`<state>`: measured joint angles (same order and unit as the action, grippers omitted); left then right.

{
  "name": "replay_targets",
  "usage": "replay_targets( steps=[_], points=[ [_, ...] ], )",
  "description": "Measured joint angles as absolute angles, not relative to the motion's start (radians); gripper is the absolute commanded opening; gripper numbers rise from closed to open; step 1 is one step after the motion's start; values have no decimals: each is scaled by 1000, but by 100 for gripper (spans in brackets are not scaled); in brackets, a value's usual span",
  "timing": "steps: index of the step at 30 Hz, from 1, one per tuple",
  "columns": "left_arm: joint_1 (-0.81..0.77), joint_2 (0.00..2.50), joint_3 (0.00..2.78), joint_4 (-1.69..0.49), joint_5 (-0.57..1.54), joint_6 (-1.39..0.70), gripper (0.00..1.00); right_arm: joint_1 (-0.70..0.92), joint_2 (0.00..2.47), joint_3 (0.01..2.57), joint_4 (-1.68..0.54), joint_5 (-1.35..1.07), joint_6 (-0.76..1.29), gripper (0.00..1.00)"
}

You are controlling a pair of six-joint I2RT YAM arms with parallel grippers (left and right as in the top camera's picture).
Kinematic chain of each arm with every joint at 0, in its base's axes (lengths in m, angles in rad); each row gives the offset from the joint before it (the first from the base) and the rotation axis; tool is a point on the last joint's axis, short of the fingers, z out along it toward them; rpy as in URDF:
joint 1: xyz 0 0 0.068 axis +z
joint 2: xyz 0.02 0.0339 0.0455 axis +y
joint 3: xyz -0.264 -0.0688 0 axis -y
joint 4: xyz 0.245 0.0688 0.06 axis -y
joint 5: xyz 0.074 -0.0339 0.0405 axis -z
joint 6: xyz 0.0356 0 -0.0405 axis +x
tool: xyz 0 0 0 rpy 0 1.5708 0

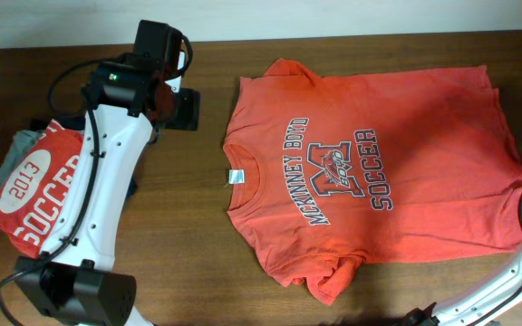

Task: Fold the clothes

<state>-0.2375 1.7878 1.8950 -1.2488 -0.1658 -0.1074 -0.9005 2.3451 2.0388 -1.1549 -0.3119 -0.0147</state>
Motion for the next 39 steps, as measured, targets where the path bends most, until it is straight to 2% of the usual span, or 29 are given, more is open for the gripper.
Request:
replay_targets(
  steps=[1, 4, 6, 10, 14, 15, 17, 19, 20, 30, 39],
  points=[
    [-237, 1788, 1895, -1255, -172, -103, 74, -901, 2333, 2055, -1165, -312, -2, 14],
    [-237, 1788, 1895, -1271, -184, -96, 74, -905, 2285, 2095, -1199, -312, 31, 24],
    [-237, 1788, 1895, -1275, -185, -89, 82, -910, 2244, 2116, -1213, -312, 54, 32],
    [-237, 1787, 1890, -1274, -159, -89, 83, -917, 2148, 2127, -1253, -334, 84, 44],
    [-237, 1779, 1807, -1232, -88, -89, 82, -914, 2067, 2130, -1318, -395, 97, 47],
    [-237, 1778, 1769, -1196, -68, -84, 76, -912, 2052, 2130, -1335, -408, 99, 47],
    [-237, 1783, 1679, -1097, -11, -62, 48, -905, 2027, 2130, -1374, -439, 102, 47],
    [-237, 1798, 1602, -997, 50, -24, 11, -895, 2008, 2130, -1415, -467, 102, 47],
    [-237, 1815, 1567, -944, 83, 2, 2, -887, 2003, 2131, -1436, -479, 102, 46],
    [-290, 2048, 1509, -686, 199, 239, 0, -770, 1997, 2131, -1514, -519, 98, 46],
    [-316, 2172, 1512, -548, 215, 303, 0, -602, 1997, 2131, -1510, -525, 59, 46]
  ],
)
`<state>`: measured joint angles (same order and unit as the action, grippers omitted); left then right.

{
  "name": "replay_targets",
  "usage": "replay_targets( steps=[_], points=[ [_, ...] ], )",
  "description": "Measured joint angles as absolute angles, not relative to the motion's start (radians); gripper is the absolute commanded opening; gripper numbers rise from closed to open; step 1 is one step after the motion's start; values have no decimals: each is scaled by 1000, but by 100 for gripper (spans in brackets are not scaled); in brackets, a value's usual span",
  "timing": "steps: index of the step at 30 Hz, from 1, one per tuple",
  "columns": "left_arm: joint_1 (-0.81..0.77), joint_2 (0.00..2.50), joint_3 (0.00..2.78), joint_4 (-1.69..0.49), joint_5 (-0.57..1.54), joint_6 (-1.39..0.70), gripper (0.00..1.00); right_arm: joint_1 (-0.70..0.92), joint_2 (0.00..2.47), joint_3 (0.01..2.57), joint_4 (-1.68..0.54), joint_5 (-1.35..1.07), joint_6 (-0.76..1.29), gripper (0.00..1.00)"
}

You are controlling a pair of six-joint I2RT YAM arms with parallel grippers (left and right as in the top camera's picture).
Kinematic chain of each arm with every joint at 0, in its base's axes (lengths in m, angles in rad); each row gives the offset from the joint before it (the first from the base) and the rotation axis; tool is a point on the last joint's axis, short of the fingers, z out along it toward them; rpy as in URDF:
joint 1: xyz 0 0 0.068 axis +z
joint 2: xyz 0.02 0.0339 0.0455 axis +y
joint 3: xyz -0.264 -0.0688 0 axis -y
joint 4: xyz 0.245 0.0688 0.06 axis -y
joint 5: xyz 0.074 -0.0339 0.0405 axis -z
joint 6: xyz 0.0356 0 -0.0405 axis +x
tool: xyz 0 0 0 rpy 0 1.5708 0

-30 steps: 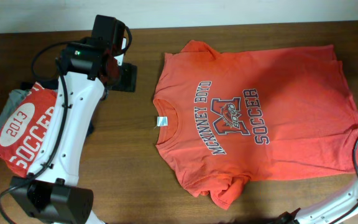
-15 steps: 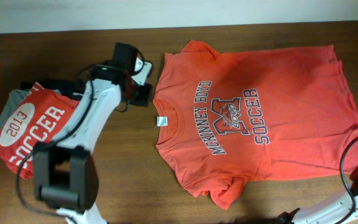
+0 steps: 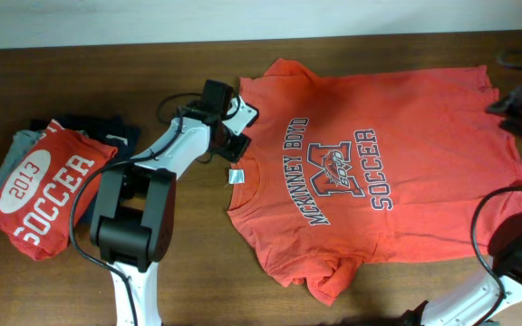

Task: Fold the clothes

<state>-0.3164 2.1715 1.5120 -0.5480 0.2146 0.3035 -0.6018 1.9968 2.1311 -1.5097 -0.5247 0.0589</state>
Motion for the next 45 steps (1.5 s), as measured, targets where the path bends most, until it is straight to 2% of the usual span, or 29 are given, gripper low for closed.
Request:
replay_targets(
  steps=[10, 15, 20, 23, 24, 26, 29, 38, 45],
  points=[
    [-284, 2238, 1546, -335, 124, 184, 0, -496, 1997, 2131, -1457, -525, 46, 46],
    [-181, 2285, 1562, -173, 105, 62, 0, -455, 1997, 2131, -1441, -521, 44, 46],
    [-72, 2327, 1633, -171, 95, -15, 0, -411, 1997, 2131, -1435, -475, 44, 46],
    [-41, 2347, 1704, -248, 85, -28, 5, -379, 1997, 2131, -1436, -430, 44, 46],
    [-38, 2350, 1731, -285, 81, -28, 10, -368, 1997, 2131, -1436, -416, 44, 47],
    [-37, 2351, 1794, -381, 76, -17, 28, -352, 1997, 2131, -1436, -389, 44, 48],
    [-41, 2351, 1931, -556, 73, 6, 38, -339, 1997, 2131, -1436, -353, 45, 51],
    [-44, 2351, 2392, -1093, -15, 50, 39, -353, 1996, 2131, -1467, -310, 31, 46],
    [-44, 2310, 2804, -1427, -128, 67, 52, -353, 1900, 2129, -1464, -310, 15, 47]
  ],
)
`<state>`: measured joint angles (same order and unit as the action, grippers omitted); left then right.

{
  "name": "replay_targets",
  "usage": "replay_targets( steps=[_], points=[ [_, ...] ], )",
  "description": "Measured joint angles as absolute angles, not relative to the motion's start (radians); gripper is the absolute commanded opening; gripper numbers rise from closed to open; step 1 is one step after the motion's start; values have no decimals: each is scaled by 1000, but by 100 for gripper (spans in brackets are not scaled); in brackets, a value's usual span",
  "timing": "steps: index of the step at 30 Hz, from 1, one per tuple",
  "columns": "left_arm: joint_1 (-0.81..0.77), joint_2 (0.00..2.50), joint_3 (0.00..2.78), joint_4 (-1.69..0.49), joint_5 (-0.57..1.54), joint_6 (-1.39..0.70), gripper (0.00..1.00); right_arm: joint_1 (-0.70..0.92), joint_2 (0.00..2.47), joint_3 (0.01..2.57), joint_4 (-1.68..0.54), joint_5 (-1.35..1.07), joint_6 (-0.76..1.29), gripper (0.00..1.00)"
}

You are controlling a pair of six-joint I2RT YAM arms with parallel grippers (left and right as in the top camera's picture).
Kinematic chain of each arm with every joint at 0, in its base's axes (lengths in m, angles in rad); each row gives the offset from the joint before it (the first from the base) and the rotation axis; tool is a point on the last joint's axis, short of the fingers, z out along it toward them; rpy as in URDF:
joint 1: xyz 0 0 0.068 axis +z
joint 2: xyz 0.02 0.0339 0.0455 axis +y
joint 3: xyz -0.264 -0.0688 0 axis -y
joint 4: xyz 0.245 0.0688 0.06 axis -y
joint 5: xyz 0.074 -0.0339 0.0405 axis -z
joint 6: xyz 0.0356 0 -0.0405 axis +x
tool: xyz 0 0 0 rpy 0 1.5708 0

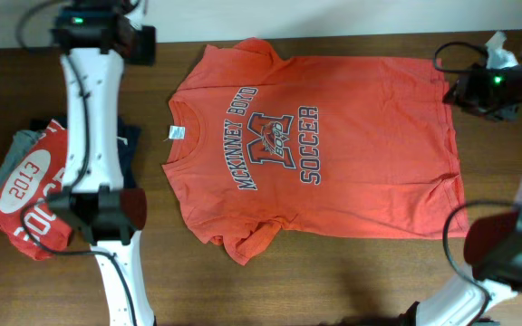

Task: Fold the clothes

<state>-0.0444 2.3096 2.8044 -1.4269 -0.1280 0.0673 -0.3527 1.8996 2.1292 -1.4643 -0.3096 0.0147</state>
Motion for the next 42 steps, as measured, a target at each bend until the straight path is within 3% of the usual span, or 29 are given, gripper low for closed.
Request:
replay_targets(
  steps=[6, 12, 17, 23, 28, 32, 42],
  points=[
    [-44, 2106, 2989, -1642, -163, 63, 58, -353, 1614, 2132, -1475, -310, 9, 50],
    [-44, 1837, 2925, -1682, -192, 33, 60, -353, 1372, 2148, -1579, -308, 3, 52],
    [-44, 1614, 2592, -1680, -202, 3, 63, -353, 1258, 2055, -1598, -279, 7, 55],
    [-27, 1487, 2042, -1640, -194, -70, 64, -353, 1165, 1732, -1506, -251, 64, 74],
    [-26, 1517, 1555, -1369, 5, -84, 62, -353, 1179, 1371, -1339, -240, 124, 73],
    [-74, 1532, 1274, -1188, 147, -82, 53, -353, 1271, 1163, -1225, -244, 175, 71],
    [-308, 1530, 940, -928, 203, -43, 54, -353, 1343, 1101, -1098, -255, 189, 75]
  ],
)
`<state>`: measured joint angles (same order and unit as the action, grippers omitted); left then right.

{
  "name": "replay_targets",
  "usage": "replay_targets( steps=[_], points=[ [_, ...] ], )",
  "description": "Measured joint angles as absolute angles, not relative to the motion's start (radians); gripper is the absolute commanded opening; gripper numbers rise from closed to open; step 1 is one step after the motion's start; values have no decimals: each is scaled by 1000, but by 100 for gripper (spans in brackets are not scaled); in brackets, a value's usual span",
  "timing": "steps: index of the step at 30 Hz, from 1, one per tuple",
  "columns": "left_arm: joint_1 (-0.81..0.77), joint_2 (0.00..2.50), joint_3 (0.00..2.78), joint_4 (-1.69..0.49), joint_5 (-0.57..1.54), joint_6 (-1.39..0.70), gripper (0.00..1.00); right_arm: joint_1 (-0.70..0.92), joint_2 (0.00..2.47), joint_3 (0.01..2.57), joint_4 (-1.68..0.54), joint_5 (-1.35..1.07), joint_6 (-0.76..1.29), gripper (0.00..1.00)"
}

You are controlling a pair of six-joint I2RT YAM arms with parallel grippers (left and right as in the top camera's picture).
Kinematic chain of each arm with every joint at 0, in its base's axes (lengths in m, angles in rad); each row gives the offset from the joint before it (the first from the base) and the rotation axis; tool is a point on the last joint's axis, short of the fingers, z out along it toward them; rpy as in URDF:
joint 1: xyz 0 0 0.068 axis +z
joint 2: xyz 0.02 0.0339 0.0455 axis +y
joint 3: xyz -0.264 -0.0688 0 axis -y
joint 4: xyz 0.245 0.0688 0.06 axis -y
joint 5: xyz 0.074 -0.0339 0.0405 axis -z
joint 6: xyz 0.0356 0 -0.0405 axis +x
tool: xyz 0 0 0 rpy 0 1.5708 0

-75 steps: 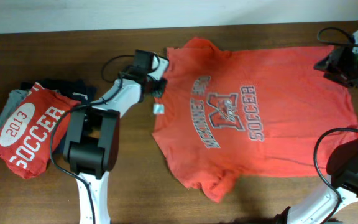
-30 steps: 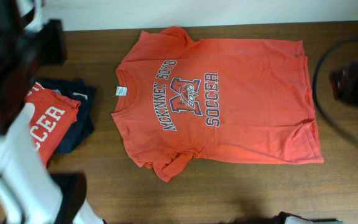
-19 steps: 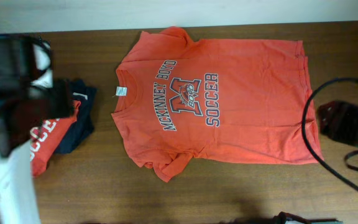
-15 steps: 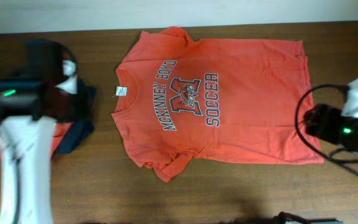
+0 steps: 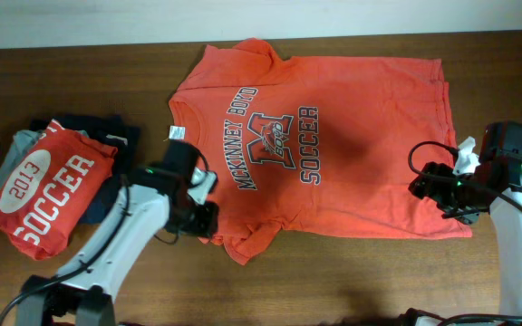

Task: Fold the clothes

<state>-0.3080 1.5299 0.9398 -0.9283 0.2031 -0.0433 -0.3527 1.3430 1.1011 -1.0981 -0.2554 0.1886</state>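
An orange T-shirt [image 5: 333, 136] printed "McKinney Boyd Soccer" lies flat and face up, collar to the left and hem to the right. Its near sleeve [image 5: 247, 243] is crumpled. My left gripper [image 5: 205, 215] is low at the shirt's near-left edge, just beside that sleeve. My right gripper [image 5: 431, 188] is at the near-right part of the shirt by the hem corner. From overhead the dark wrists hide both pairs of fingers, so whether either grips cloth does not show.
A stack of folded clothes [image 5: 48, 186], with a red "2013 Soccer" shirt on top and dark garments under it, sits at the left. The wall edge runs along the far side of the wooden table [image 5: 352, 281].
Both arms have moved from the shirt's far corners to its near side: the left to the near sleeve, the right to the near hem corner. The shirt lies where it did.
At first the shirt lay further right, with my left arm off its collar side. Then my left gripper was at the collar and my right at the far hem. After that the shirt lay shifted left with both arms at the far edge. Now both are at the near edge.
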Motion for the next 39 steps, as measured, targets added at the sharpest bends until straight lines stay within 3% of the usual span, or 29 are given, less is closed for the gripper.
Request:
replay_targets(
  steps=[9, 14, 16, 18, 20, 21, 23, 26, 27, 28, 31, 39],
  points=[
    [-320, 1530, 835, -875, 212, -99, 49, -353, 1346, 1101, -1087, -256, 188, 75],
    [-329, 1530, 835, -845, 214, -100, 57, -353, 1346, 1101, -1082, -256, 188, 75],
    [-337, 1530, 835, -808, 198, -102, 56, -353, 1346, 1101, -1076, -256, 187, 75],
    [-342, 1530, 834, -768, 165, -103, 45, -353, 1346, 1101, -1071, -256, 188, 75],
    [-342, 1530, 834, -717, 110, -107, 28, -353, 1346, 1101, -1069, -256, 188, 75],
    [-342, 1530, 835, -697, 87, -102, 14, -353, 1347, 1101, -1069, -256, 188, 75],
    [-341, 1530, 834, -649, 45, -104, 0, -353, 1347, 1101, -1068, -256, 188, 75],
    [-333, 1530, 834, -601, 17, -103, 1, -353, 1347, 1101, -1068, -256, 188, 75],
    [-326, 1530, 834, -597, 10, -103, 7, -353, 1347, 1101, -1068, -256, 187, 75],
    [-318, 1530, 834, -594, 6, -102, 22, -353, 1347, 1101, -1068, -256, 188, 75],
    [-296, 1530, 838, -588, -1, -112, 36, -353, 1347, 1101, -1068, -256, 188, 75],
    [-287, 1529, 849, -788, 126, -118, 36, -353, 1347, 1101, -1077, -256, 188, 75]
  ],
)
